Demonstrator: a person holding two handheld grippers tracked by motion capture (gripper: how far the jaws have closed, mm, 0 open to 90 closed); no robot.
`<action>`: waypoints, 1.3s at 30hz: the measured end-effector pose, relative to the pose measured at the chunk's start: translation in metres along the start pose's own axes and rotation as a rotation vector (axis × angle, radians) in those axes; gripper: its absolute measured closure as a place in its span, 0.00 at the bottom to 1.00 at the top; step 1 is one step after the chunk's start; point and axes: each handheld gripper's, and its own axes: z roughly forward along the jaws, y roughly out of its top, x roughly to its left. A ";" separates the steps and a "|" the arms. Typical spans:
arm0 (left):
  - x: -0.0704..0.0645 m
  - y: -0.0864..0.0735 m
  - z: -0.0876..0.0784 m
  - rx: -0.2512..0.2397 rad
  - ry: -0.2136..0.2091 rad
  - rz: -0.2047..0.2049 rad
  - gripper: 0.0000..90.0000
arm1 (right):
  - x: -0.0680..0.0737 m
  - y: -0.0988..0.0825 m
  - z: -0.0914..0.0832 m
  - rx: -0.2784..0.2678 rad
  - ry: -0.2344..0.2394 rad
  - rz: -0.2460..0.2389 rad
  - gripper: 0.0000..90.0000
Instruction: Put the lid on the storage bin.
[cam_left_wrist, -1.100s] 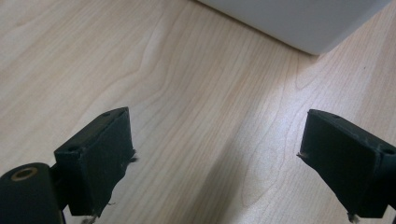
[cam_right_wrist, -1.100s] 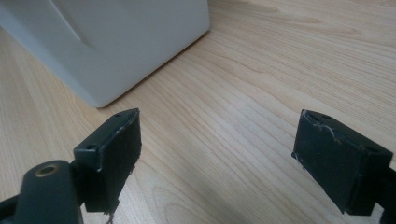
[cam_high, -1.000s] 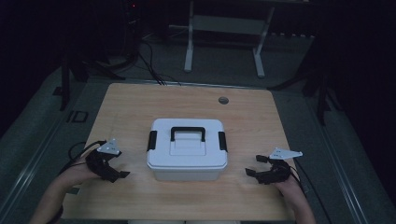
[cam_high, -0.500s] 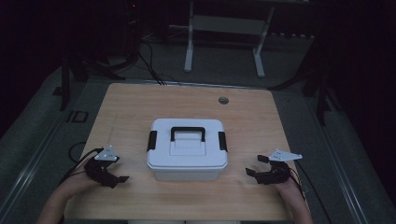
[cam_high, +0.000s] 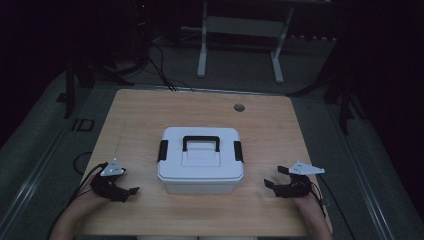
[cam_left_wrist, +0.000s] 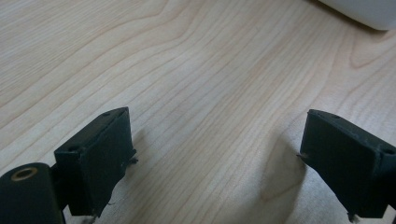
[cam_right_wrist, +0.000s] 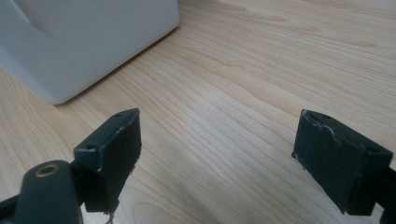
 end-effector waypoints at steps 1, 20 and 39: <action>-0.001 0.000 0.000 -0.008 0.004 -0.004 0.10 | 0.000 0.000 0.000 -0.002 -0.006 0.002 0.17; -0.002 -0.005 -0.008 -0.103 0.212 -0.125 0.10 | -0.003 -0.006 -0.004 -0.048 -0.149 0.055 0.17; 0.002 -0.009 -0.006 -0.092 0.387 -0.211 0.10 | -0.006 -0.006 -0.003 -0.050 -0.186 0.098 0.17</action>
